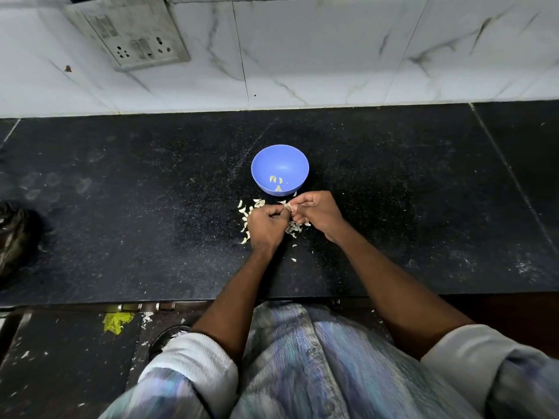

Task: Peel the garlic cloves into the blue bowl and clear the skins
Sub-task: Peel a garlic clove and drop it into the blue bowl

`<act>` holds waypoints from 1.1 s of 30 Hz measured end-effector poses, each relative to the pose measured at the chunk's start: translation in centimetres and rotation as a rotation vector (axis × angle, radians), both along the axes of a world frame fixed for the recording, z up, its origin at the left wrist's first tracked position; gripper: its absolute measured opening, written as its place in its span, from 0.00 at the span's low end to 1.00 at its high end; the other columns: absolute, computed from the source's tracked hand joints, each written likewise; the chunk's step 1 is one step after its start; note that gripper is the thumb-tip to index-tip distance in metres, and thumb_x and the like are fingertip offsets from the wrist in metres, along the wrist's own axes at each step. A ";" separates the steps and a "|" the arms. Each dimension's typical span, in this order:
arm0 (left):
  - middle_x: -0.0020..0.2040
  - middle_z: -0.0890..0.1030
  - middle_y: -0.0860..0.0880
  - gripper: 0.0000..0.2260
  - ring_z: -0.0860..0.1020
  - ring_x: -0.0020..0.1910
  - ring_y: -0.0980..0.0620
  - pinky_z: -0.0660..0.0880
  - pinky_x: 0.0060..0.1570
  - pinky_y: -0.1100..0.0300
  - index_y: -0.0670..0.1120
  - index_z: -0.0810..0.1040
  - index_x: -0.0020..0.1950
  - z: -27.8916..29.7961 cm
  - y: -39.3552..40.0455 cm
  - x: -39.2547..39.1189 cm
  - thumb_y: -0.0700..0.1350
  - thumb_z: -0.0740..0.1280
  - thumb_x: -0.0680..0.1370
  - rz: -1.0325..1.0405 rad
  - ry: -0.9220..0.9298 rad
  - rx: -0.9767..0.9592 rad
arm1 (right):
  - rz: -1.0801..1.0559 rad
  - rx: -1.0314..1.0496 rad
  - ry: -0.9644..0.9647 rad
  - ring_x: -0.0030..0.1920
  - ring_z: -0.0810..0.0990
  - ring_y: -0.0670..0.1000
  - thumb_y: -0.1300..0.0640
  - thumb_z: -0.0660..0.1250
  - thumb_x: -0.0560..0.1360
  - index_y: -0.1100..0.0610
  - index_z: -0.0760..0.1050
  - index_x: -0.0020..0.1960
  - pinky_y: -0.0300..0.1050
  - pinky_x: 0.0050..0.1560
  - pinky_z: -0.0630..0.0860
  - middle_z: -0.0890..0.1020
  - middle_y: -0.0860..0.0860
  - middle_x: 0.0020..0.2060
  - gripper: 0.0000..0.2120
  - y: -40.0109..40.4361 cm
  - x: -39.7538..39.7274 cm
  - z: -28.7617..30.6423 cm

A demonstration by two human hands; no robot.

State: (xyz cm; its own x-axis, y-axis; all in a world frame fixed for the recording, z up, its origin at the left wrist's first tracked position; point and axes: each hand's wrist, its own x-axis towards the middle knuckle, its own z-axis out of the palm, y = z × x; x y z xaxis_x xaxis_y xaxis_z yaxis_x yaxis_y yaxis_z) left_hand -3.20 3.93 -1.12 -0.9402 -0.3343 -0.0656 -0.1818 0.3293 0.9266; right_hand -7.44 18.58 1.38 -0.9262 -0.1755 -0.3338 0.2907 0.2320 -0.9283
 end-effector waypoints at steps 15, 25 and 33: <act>0.43 0.87 0.38 0.12 0.85 0.37 0.49 0.83 0.40 0.59 0.36 0.87 0.49 1.0 0.7 -0.1 0.46 0.72 0.82 0.032 -0.146 0.587 | -0.017 -0.216 -0.161 0.36 0.81 0.48 0.68 0.66 0.80 0.62 0.82 0.56 0.39 0.40 0.78 0.85 0.57 0.38 0.09 0.3 0.1 0.8; 0.39 0.84 0.46 0.04 0.82 0.33 0.55 0.81 0.41 0.65 0.42 0.85 0.48 0.9 0.8 -0.9 0.39 0.72 0.82 0.164 -0.300 0.880 | -0.014 -0.389 -0.306 0.37 0.82 0.49 0.68 0.67 0.80 0.64 0.80 0.58 0.39 0.42 0.80 0.86 0.57 0.40 0.08 0.3 0.2 0.9; 0.38 0.84 0.42 0.09 0.79 0.32 0.54 0.79 0.35 0.63 0.34 0.83 0.51 0.5 1.2 -0.5 0.39 0.67 0.85 0.101 -0.172 0.653 | -0.087 -0.310 -0.241 0.36 0.82 0.49 0.68 0.68 0.80 0.67 0.81 0.54 0.40 0.42 0.80 0.85 0.57 0.39 0.05 0.0 0.2 0.6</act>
